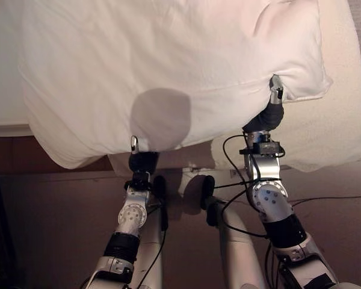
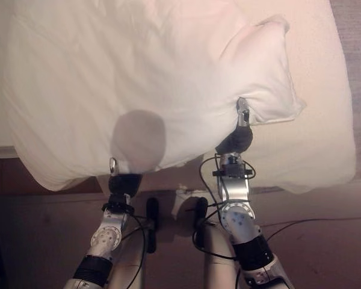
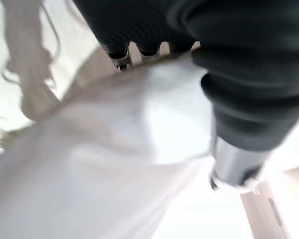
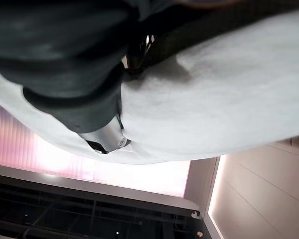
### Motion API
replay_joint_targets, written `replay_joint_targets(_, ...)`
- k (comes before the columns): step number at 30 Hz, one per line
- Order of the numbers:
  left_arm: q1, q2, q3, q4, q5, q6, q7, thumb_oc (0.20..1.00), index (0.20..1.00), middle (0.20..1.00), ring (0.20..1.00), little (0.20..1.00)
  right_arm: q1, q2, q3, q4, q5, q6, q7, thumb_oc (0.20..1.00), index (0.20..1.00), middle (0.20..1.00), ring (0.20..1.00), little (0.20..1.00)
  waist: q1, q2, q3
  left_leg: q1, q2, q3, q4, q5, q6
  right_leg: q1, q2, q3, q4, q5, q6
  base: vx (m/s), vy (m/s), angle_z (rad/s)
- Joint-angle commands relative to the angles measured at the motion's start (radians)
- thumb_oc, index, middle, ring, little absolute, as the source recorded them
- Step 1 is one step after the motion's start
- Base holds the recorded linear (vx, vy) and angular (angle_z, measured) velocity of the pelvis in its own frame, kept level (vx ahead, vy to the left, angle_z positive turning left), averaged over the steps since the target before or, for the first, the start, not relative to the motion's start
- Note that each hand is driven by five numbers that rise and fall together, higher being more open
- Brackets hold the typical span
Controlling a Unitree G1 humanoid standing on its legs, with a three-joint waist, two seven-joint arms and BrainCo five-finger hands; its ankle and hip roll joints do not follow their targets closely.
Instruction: Make the bed
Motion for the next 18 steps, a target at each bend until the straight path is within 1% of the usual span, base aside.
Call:
replay_joint_targets(1,-0.014,0.014,0.033,-0.094,0.071,-0.037,-0.027,0.200,0.200,0.200,0.200,0.200,0.037,0.009,-0.049,-0.166,-0.011,-0.048,0.058,0.200,0.200,0.200,0.200,0.200,-0.021,0.020,-0.058,-0.008,-0.042,0.017,-0.003,-0.040,0.054,0.032,0.021,-0.004,-0.053,0.023,0.095,0.00,0.000,0.00)
replay_joint_targets(8,-0.024,0.018,0.043,-0.122,0.076,-0.063,-0.017,0.200,0.200,0.200,0.200,0.200,0.052,0.010,-0.048,-0.172,-0.015,-0.048,0.053,0.200,0.200,0.200,0.200,0.200,-0.024,0.021,-0.059,-0.008,-0.041,0.016,-0.002,-0.040,0.054,0.033,0.024,0.002,-0.057,0.025,0.094,0.00,0.000,0.00)
replay_joint_targets(15,-0.036,0.024,0.055,-0.141,0.093,-0.106,0.021,0.200,0.200,0.200,0.200,0.200,0.061,0.011,-0.045,-0.173,-0.017,-0.055,0.046,0.200,0.200,0.200,0.200,0.200,-0.028,0.023,-0.059,0.005,-0.045,0.011,-0.026,-0.029,0.048,0.050,0.030,0.006,-0.078,0.030,0.090,0.00,-0.008,0.00)
replay_joint_targets(17,-0.027,0.029,0.060,-0.178,0.112,-0.150,0.071,0.200,0.200,0.200,0.200,0.200,0.069,0.009,-0.053,-0.176,-0.025,-0.067,0.029,0.200,0.200,0.200,0.200,0.200,-0.026,0.028,-0.055,0.014,-0.049,0.007,-0.033,-0.023,0.046,0.057,0.033,0.008,-0.078,0.027,0.088,0.01,-0.053,0.03)
replay_joint_targets(18,-0.027,0.029,0.060,-0.179,0.112,-0.150,0.072,0.200,0.200,0.200,0.200,0.200,0.070,0.009,-0.053,-0.176,-0.025,-0.067,0.029,0.200,0.200,0.200,0.200,0.200,-0.026,0.028,-0.055,0.015,-0.049,0.006,-0.033,-0.023,0.046,0.057,0.033,0.007,-0.078,0.026,0.088,0.01,-0.088,0.02)
